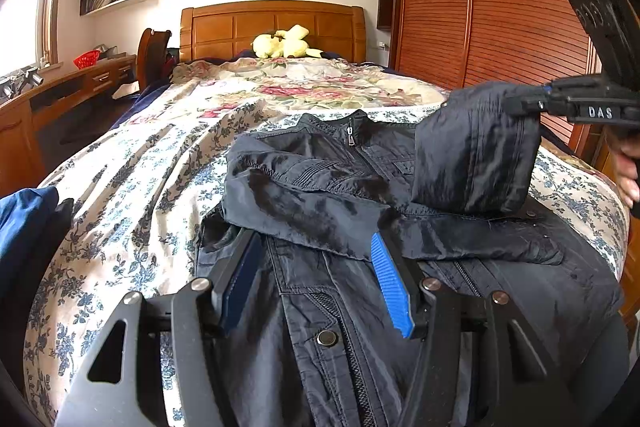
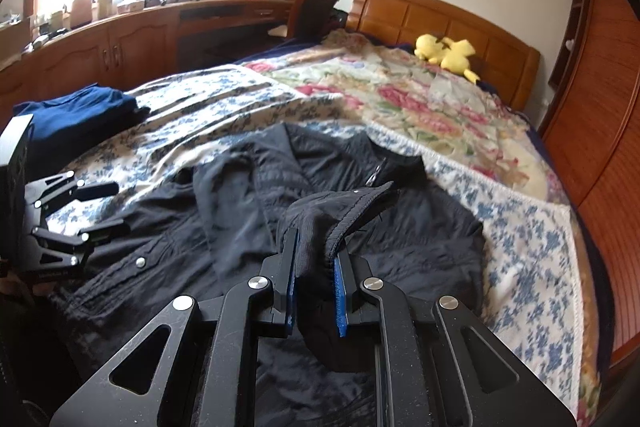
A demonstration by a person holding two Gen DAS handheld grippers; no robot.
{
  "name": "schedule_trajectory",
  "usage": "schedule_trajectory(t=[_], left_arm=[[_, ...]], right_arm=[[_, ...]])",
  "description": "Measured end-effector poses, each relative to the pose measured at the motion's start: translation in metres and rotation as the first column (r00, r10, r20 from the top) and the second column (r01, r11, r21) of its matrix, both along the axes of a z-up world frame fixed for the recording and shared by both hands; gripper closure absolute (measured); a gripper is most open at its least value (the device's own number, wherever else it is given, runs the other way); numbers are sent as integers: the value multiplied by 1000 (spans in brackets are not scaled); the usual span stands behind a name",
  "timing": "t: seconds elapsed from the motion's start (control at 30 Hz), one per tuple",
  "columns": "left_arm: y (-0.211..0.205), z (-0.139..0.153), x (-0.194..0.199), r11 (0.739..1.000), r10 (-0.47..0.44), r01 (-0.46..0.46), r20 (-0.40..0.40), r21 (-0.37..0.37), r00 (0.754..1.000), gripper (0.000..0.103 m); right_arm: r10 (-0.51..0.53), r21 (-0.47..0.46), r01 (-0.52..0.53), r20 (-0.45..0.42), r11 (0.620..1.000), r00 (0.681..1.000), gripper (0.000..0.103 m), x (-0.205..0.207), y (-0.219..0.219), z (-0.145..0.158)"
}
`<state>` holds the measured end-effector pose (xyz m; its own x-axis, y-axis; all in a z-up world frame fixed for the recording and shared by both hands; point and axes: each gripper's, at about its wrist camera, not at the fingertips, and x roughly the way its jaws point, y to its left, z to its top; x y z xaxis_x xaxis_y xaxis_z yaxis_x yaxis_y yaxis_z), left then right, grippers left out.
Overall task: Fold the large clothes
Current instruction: 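Lay the sleeve onto the jacket front and open the right tool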
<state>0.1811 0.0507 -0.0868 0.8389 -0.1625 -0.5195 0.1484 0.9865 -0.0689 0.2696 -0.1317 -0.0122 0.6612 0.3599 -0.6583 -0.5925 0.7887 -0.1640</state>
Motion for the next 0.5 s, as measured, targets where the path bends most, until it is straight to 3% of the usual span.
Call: schedule_trajectory(t=[0.5], left_arm=[[5, -2, 2, 1000, 14, -14, -1, 1, 1000, 47]], right_arm=[[67, 58, -58, -172, 997, 983, 89, -35, 14, -61]])
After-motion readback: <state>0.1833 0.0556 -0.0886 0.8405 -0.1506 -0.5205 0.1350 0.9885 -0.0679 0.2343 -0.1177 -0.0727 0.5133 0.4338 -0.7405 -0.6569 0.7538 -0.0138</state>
